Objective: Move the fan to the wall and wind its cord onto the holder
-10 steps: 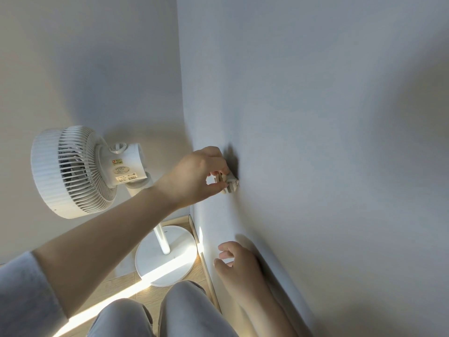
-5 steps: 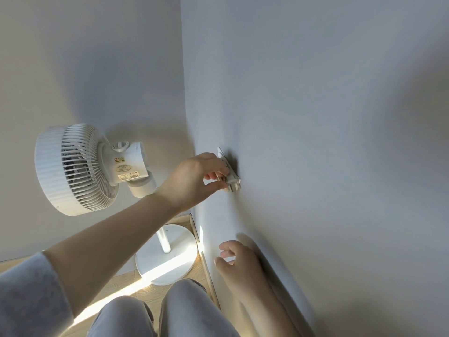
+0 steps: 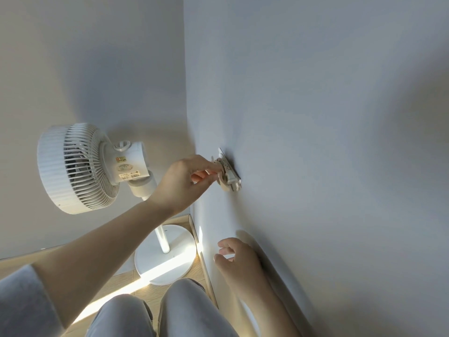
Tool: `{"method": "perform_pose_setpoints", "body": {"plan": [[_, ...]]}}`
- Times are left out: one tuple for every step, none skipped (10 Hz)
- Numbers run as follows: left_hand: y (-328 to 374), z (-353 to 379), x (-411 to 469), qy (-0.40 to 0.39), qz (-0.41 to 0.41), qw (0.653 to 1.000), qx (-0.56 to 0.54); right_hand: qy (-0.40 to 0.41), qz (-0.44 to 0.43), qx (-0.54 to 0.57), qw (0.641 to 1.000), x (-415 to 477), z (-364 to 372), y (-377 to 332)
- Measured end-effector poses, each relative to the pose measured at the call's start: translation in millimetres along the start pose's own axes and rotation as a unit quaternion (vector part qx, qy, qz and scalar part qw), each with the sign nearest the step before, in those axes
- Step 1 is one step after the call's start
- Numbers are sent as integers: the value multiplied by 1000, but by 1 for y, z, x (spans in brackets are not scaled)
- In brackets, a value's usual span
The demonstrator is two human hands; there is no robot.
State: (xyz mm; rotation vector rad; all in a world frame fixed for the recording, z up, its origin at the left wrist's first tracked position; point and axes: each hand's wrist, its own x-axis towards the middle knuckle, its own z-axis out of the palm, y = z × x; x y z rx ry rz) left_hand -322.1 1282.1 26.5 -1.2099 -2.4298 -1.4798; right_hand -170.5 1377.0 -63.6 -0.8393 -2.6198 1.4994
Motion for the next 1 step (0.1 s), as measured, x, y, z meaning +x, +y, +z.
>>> {"method": "perform_pose_setpoints", "body": {"plan": [[-4,-4,-13,32,-17,998,55,4,1,15,1000,-2,0,-6]]}}
